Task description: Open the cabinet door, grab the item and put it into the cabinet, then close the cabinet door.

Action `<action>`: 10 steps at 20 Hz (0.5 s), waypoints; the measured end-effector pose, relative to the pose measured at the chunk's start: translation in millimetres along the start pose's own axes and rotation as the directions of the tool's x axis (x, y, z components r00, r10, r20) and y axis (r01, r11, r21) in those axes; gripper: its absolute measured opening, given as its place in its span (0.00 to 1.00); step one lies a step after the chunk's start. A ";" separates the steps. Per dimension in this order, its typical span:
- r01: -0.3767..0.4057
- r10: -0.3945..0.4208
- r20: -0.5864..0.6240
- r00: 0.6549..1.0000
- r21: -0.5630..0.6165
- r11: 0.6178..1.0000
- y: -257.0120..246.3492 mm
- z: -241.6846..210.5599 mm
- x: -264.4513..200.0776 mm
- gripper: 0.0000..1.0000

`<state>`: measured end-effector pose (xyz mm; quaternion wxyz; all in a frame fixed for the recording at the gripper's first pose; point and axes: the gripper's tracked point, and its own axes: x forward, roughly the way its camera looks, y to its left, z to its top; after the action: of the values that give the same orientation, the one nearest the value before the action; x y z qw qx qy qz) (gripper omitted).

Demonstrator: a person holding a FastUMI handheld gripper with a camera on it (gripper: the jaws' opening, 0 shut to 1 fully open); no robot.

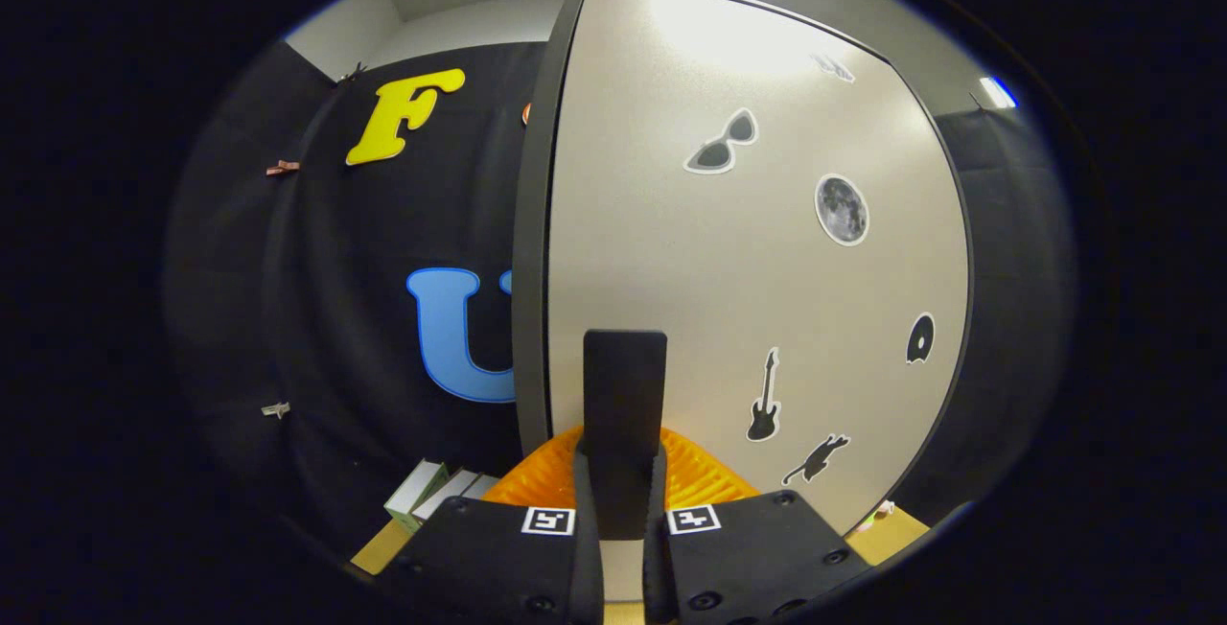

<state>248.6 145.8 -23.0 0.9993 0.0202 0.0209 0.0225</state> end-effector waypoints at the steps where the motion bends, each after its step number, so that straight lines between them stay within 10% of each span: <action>1: -0.012 0.012 -0.014 1.000 0.013 1.000 -0.1 -0.6 -2.0 0.20; 10: -0.152 0.153 -0.051 0.987 0.019 0.988 -3.4 6.0 -58.8 0.20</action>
<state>190.3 139.4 -14.7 0.9936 0.0285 0.0453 0.0992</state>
